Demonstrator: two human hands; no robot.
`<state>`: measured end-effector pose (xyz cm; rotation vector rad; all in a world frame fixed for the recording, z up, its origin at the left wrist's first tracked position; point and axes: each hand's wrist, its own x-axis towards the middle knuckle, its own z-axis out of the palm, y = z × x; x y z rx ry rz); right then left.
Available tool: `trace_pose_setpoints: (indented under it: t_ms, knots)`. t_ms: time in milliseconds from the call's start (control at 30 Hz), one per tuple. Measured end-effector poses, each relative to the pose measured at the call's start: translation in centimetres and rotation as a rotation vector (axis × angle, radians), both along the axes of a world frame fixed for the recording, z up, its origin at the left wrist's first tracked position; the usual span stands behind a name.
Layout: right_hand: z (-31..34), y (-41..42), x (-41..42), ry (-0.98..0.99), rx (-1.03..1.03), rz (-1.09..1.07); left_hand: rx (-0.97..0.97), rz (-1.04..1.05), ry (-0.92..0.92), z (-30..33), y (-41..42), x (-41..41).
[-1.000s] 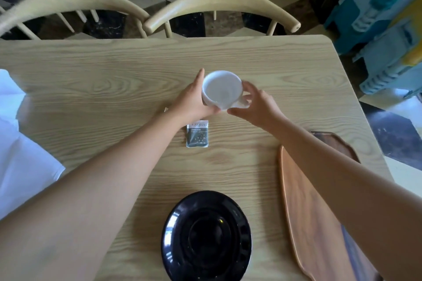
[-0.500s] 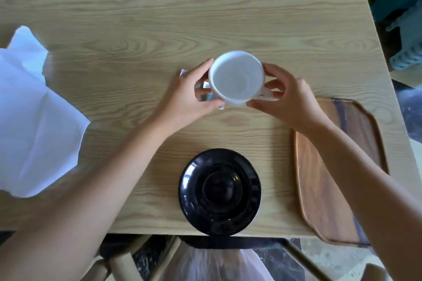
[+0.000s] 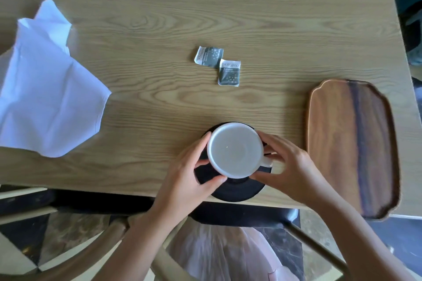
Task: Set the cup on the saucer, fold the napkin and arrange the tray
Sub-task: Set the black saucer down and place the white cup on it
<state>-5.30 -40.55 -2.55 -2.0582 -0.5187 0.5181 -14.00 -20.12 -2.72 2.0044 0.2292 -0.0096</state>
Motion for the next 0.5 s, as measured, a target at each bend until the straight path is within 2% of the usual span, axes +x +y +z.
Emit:
trace_pose_setpoints:
  t_ms: [267,500]
  knots:
    - [-0.2,0.1,-0.5,0.015,-0.084,0.038,0.067,0.014,0.005,-0.5,-0.6,-0.5]
    - [-0.3,-0.3,-1.3,-0.067,-0.118,0.004,0.056,-0.019,0.062,-0.4,-0.3,-0.8]
